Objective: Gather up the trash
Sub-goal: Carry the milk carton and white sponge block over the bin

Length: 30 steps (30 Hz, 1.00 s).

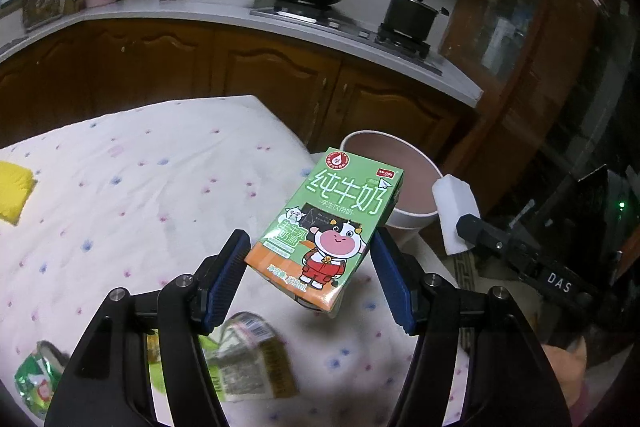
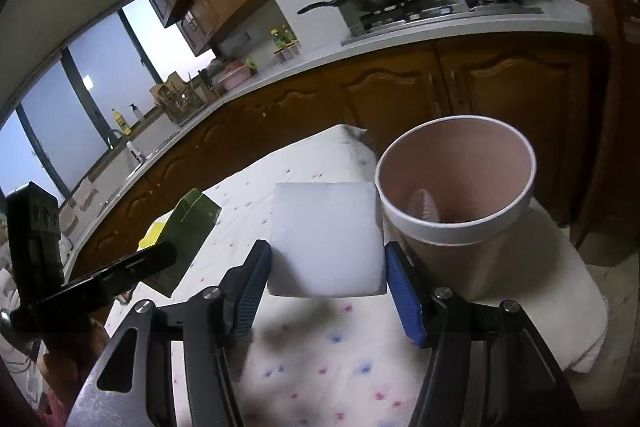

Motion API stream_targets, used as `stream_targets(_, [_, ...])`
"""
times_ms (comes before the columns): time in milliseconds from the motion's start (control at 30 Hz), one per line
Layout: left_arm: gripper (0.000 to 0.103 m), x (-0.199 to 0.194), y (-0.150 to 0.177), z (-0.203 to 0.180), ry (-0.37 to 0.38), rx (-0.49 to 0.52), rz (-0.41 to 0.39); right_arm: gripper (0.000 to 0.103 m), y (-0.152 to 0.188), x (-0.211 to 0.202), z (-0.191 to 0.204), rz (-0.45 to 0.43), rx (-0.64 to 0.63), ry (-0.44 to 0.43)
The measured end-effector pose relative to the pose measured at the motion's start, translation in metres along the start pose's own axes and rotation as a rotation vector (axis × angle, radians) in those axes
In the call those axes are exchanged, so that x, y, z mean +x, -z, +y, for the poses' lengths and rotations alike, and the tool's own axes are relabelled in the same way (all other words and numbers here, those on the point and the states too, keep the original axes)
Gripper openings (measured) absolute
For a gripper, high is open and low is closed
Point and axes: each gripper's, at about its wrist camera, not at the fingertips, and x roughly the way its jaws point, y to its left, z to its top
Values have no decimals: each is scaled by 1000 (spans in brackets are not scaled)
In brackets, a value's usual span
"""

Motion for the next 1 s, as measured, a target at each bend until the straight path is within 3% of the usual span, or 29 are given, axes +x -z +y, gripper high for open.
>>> stream_targets(500, [63,21,-18,-36,1,53,-12,59,-16,-18,-38,-44,10,48])
stream_targets(1000, [63,74,-47,-66,26,94,32,59,-39,-8,-76,-55,37,109])
